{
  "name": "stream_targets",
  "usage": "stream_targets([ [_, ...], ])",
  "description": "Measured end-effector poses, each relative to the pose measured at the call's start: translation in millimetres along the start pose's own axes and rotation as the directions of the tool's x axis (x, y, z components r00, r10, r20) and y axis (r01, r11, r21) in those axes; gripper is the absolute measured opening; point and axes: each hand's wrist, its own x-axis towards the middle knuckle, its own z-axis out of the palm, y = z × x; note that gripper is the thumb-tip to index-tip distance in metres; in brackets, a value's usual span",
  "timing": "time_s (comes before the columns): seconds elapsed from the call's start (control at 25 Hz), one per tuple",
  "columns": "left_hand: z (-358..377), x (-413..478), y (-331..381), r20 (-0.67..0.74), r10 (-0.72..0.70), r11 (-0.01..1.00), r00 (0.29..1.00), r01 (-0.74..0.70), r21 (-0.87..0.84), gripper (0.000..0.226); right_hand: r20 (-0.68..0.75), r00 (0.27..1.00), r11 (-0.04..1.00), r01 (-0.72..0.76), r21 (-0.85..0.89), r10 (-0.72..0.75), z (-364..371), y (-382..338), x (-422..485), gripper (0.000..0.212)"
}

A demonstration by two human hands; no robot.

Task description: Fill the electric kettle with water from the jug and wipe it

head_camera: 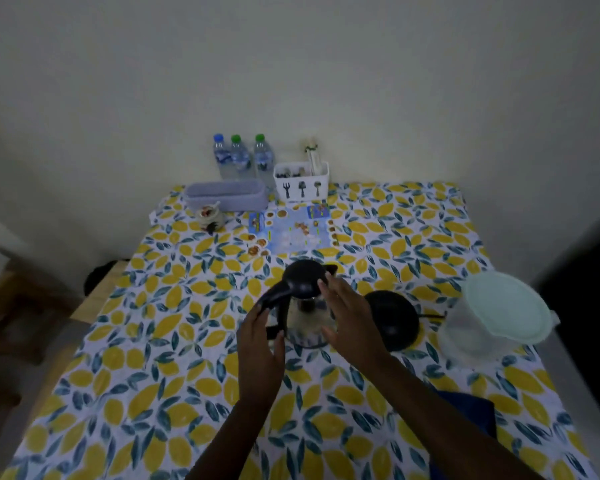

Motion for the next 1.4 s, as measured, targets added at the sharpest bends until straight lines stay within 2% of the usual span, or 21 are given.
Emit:
stream_targets([
  [0.08,-6.4,21.5,-3.9,0.036,-0.073,0.997,0.997,0.074,-0.025,0.062,0.054,0.998,0.997,0.019,-0.072,-0.015,0.9,-7.3,24.3,0.091],
  [0.16,-8.5,40.1,-8.3,0.15,-0.136,0.983,0.979,0.153,-0.106,0.066,0.11,0.994,0.992,0.026,-0.123,-0.012,3.6,-10.8,43.0,0.094],
  [0.24,-8.5,55.7,-12.6,0.271,-0.146,0.956,0.952,0.206,-0.209,0.05,0.154,0.988,0.992,0.019,-0.128,0.001,7.9,-12.0,53.7,0.096],
  [0.36,-9.2,75.1,-13.3,0.389,-0.206,0.932,0.898,0.301,-0.2,0.012,0.156,0.988,0.996,-0.012,-0.09,0.026,14.4,-11.0,55.2,0.096],
  [0.52,-6.5,83.5,-1.8,0.4,-0.339,0.824,0.851,0.474,-0.31,0.021,0.119,0.99,0.997,-0.078,0.027,0.074,14.2,-12.2,51.4,0.094],
  [0.76,-2.1,98.0,28.3,0.431,-0.258,0.813,0.865,0.435,-0.388,0.013,-0.047,0.988,0.988,-0.143,0.065,0.146,-18.9,-1.4,38.6,0.094],
  [0.92,15.0,114.5,73.1,0.519,-0.164,0.819,0.839,0.409,-0.402,0.026,-0.146,0.958,0.969,-0.244,0.032,0.246,-55.3,19.7,33.5,0.094],
  [1.16,59.0,123.3,119.9,0.635,-0.094,0.85,0.767,0.394,-0.35,0.027,-0.232,0.896,0.924,-0.381,0.034,0.378,-78.4,58.4,5.6,0.09],
  [1.4,80.0,122.0,119.9,0.674,-0.078,0.881,0.734,0.367,-0.298,0.027,-0.257,0.867,0.903,-0.422,0.074,0.427,-65.7,70.0,-10.9,0.094],
])
